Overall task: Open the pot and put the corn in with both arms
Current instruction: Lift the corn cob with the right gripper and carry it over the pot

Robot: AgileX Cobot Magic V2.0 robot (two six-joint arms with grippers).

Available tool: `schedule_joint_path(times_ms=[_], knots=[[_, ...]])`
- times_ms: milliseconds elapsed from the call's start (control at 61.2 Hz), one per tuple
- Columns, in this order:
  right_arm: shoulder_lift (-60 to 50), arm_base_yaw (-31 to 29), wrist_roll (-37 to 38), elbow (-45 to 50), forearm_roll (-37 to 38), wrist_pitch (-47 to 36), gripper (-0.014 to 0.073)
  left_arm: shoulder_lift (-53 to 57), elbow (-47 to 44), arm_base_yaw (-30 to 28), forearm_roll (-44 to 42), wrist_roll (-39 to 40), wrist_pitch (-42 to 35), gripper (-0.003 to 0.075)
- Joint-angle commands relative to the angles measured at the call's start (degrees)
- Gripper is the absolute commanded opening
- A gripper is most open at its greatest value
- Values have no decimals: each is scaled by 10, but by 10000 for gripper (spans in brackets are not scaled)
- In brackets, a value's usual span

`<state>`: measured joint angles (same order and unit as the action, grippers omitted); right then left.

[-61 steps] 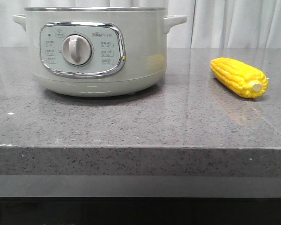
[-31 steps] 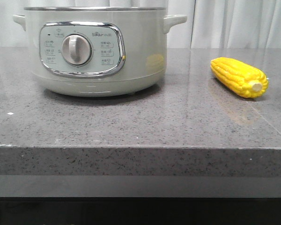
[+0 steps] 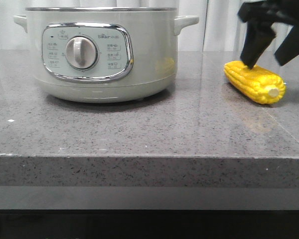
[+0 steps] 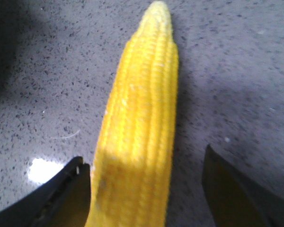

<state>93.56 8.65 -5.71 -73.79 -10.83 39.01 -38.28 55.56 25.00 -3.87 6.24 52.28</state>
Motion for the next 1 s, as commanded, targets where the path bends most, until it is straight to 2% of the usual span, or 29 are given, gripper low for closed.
schedule_joint_path(times_ms=[0,229,425,523,736,981], knots=[[0,7,-2,-33,-6,-20,511,1,22,2,0,4,-78,221],[26,9,-2,-41,-7,-20,499,1,22,2,0,4,-78,221],[26,9,-2,-41,-7,-20,287,1,22,2,0,4,-78,221],[26,9,-2,-41,-7,-22,231,1,22,2,0,4,-78,221],[0,9,-2,-53,-7,-14,227,1,22,2,0,4,-78,221],[-50,9,-2,-138,-7,33,227,1,22,2,0,4,-78,221]])
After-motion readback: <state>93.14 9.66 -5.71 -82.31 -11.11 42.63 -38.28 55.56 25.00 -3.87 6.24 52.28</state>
